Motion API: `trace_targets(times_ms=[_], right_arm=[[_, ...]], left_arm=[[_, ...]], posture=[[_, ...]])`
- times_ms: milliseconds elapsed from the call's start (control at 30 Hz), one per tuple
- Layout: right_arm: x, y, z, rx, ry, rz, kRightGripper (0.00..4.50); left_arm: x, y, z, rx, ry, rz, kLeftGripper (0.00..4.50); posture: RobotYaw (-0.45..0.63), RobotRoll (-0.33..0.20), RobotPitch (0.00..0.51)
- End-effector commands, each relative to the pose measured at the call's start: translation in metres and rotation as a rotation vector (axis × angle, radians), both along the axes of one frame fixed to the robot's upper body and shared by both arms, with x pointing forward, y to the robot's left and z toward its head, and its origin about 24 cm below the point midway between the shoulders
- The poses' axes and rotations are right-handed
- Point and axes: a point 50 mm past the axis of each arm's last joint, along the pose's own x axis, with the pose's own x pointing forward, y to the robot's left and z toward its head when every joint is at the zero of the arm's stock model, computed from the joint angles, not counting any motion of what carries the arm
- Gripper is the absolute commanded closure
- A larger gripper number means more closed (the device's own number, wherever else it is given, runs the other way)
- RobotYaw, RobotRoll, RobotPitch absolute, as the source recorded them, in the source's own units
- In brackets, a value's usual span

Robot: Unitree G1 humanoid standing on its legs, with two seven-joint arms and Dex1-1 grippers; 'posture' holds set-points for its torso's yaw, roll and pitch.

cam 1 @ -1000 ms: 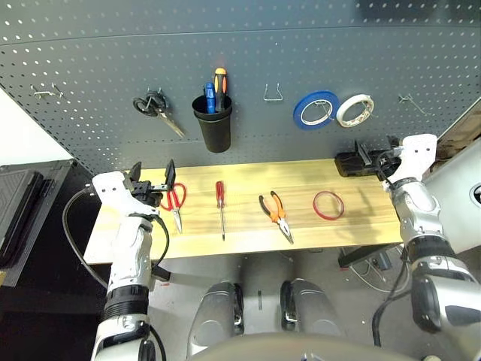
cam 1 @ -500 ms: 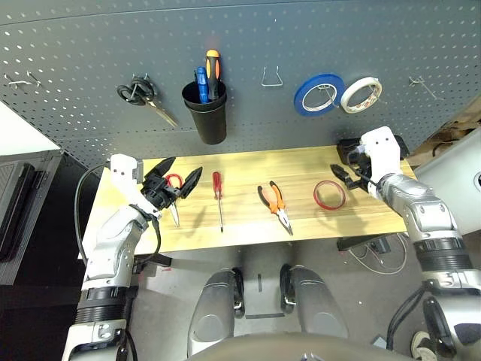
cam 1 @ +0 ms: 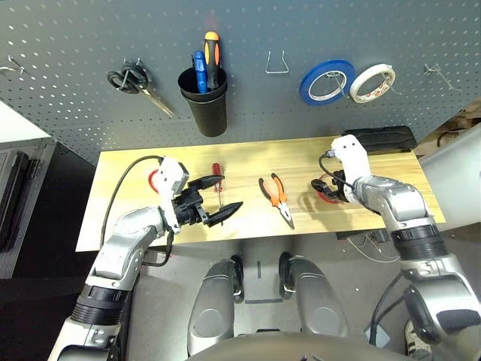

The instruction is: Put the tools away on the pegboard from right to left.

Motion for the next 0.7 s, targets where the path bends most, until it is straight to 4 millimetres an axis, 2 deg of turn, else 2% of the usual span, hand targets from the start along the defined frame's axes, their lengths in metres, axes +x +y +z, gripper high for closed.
trace_targets(times_ms=[33, 367, 500, 633, 700], right_arm=[[0.001, 0.003, -0.013, -0.019, 0.036, -0.021, 0.02], [0.010, 0.022, -0.044, -0.039, 0.111, -0.045, 0.02], [0.009, 0.024, -0.053, -0.021, 0.136, -0.077, 0.03], [0.008, 0.027, -0.058, -0.004, 0.150, -0.088, 1.33], [0.012, 0.030, -0.053, -0.004, 0.128, -0.078, 2.05]], left_arm=[[-0.004, -0.007, -0.004, 0.017, 0.008, -0.058, 0.00], [-0.010, -0.016, -0.001, 0.011, 0.006, -0.093, 0.00], [-0.012, -0.018, 0.000, 0.003, 0.009, -0.088, 0.00], [-0.014, -0.018, 0.001, -0.001, 0.012, -0.078, 0.00], [-0.014, -0.018, 0.002, -0.003, 0.009, -0.070, 0.00]], posture=[[-0.06, 0.000, 0.263], [-0.03, 0.000, 0.290], [-0.02, 0.000, 0.298], [-0.01, 0.000, 0.299], [-0.01, 0.000, 0.299]])
